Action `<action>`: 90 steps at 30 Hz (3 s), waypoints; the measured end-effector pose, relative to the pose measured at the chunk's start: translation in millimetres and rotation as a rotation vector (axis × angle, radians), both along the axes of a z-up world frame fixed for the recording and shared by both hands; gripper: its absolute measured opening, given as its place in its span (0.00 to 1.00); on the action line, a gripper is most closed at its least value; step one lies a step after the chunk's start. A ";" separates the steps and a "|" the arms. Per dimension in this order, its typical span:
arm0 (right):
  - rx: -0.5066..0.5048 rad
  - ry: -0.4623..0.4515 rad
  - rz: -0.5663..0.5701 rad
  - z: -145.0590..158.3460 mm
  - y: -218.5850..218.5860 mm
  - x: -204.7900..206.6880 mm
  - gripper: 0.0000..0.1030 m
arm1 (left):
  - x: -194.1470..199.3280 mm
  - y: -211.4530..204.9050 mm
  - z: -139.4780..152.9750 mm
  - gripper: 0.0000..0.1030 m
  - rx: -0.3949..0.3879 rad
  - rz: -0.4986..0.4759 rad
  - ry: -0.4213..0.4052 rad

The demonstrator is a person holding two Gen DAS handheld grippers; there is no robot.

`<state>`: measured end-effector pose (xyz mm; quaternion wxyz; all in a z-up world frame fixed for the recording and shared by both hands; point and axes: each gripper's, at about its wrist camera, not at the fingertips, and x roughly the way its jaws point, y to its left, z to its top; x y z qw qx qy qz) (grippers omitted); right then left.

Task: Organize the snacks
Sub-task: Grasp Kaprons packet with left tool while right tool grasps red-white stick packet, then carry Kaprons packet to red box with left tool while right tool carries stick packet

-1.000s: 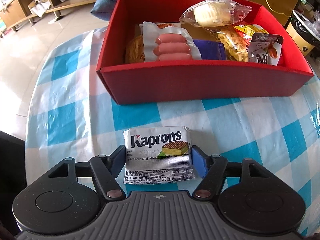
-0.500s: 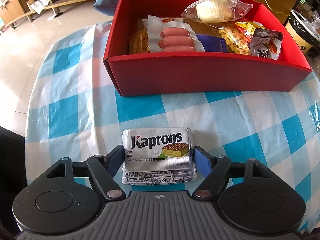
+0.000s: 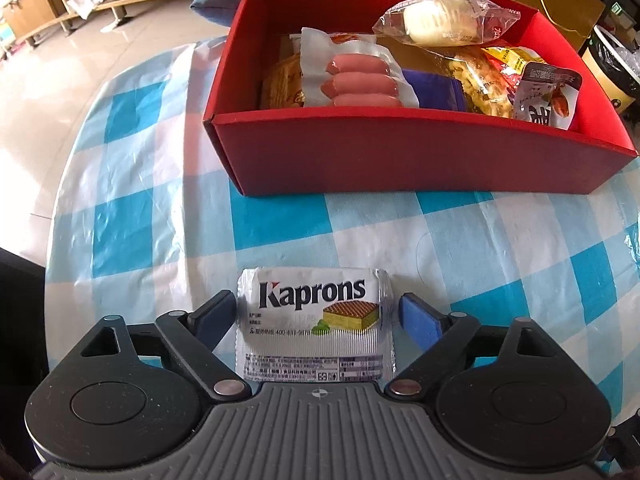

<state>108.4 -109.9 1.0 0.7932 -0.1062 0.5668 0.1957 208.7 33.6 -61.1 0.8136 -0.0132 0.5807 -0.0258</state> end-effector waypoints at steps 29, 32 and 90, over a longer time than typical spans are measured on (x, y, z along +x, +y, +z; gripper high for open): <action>-0.037 -0.107 -0.093 -3.0 -20.3 33.5 0.46 | -39.0 -10.0 8.6 0.68 0.027 -0.070 -0.014; -0.011 -0.114 -0.101 -5.9 -21.6 35.7 0.54 | -40.9 -14.2 8.1 0.72 0.056 -0.077 -0.029; 0.070 -0.352 -0.186 67.0 -42.4 57.0 0.41 | -33.5 -10.1 63.0 0.66 -0.053 -0.026 -0.197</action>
